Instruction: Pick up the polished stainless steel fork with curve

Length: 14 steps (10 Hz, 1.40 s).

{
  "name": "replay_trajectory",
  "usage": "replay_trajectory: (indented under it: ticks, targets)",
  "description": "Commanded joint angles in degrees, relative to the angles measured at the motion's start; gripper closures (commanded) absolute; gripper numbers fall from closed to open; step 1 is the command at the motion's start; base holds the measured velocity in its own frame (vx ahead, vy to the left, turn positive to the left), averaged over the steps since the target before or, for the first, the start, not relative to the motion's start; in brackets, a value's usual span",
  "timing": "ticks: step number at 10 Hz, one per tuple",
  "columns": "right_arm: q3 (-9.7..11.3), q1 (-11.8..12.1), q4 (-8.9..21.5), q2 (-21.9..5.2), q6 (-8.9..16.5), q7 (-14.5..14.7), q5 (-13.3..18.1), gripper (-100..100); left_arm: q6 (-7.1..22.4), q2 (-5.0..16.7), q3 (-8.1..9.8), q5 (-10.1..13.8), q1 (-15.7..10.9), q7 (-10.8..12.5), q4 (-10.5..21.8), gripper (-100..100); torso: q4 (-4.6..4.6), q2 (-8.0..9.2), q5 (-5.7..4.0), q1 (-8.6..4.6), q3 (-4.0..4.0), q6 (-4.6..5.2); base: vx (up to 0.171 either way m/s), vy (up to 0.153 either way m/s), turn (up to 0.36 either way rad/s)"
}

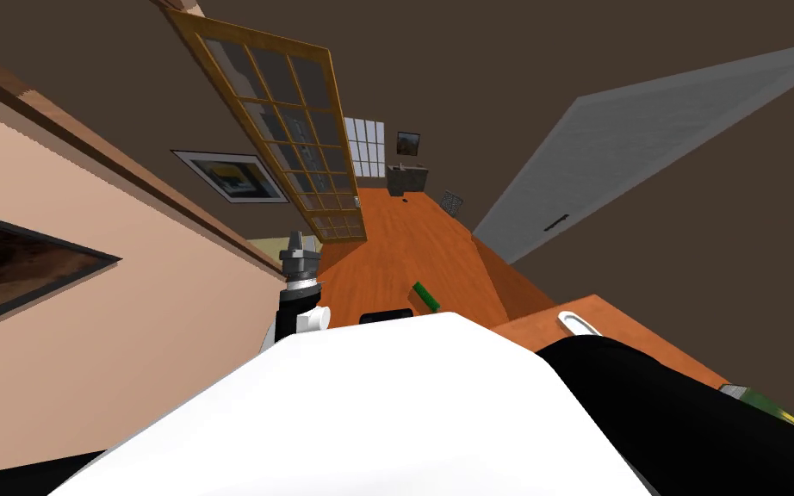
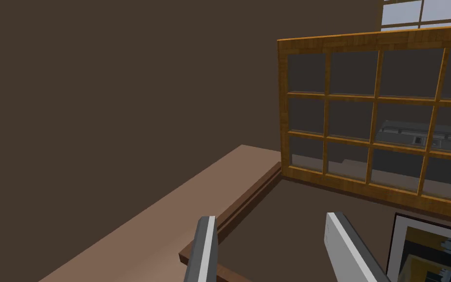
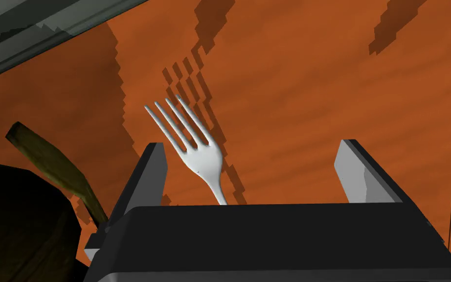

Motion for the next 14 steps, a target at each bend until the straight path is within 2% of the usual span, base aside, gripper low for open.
replay_trajectory:
  ticks: [1,3,4,5,6,9,10,11,14]
  targets:
    - [2.3,-2.2,0.9,-0.1,0.8,1.2,0.5,-100,0.0,0.0,0.0,0.0,0.0,0.0,0.0,0,0.0,0.0,0.0,0.0,0.0,0.0,-0.04,-0.104,0.363]
    - [3.5,-3.9,1.1,0.3,1.1,1.6,0.8,-100,0.0,0.0,0.0,0.0,0.0,0.0,0.0,0,0.02,0.09,0.0,0.05,0.05,0.03,-0.048,-0.086,0.138]
    - [3.1,-3.6,1.8,0.5,0.7,1.5,0.8,-100,0.0,0.0,0.0,0.0,0.0,0.0,0.0,0,0.03,0.09,0.01,0.14,0.05,0.05,-0.016,-0.029,0.014]
    - [3.2,-3.8,2.0,0.6,0.6,1.6,0.8,0,0.0,0.0,0.0,0.0,0.0,0.0,0.0,0,0.01,0.02,0.05,0.31,0.02,0.07,-0.003,-0.007,-0.001]
    - [3.8,-5.0,3.4,2.5,1.1,0.3,0.7,-100,0.0,0.0,0.0,0.0,0.0,0.0,0.0,0,-0.01,-0.03,0.08,0.41,-0.01,0.07,-0.073,-0.001,0.202]
    - [4.7,-6.9,5.5,5.4,1.9,-1.7,0.4,-100,0.0,0.0,-0.01,0.0,0.0,0.0,0.0,0,0.09,0.4,0.08,0.39,0.23,0.06,-0.128,-0.011,0.226]
    - [4.6,-6.5,4.6,4.6,2.0,-1.3,0.5,-100,0.0,0.0,-0.01,0.0,0.0,0.0,0.0,0,0.09,0.38,0.08,0.41,0.22,0.06,-0.047,-0.003,0.039]
    - [4.6,-6.6,4.6,4.7,2.2,-1.5,0.5,100,0.0,0.0,0.0,0.0,0.0,0.0,0.0,0,0.05,0.19,0.09,0.42,0.12,0.1,-0.009,-0.001,-0.009]
    - [4.7,-6.5,4.5,4.7,2.0,-1.4,0.5,100,0.0,0.0,0.0,0.0,0.0,0.0,0.0,0,0.02,0.03,0.03,0.25,0.03,0.11,-0.001,0.002,0.001]
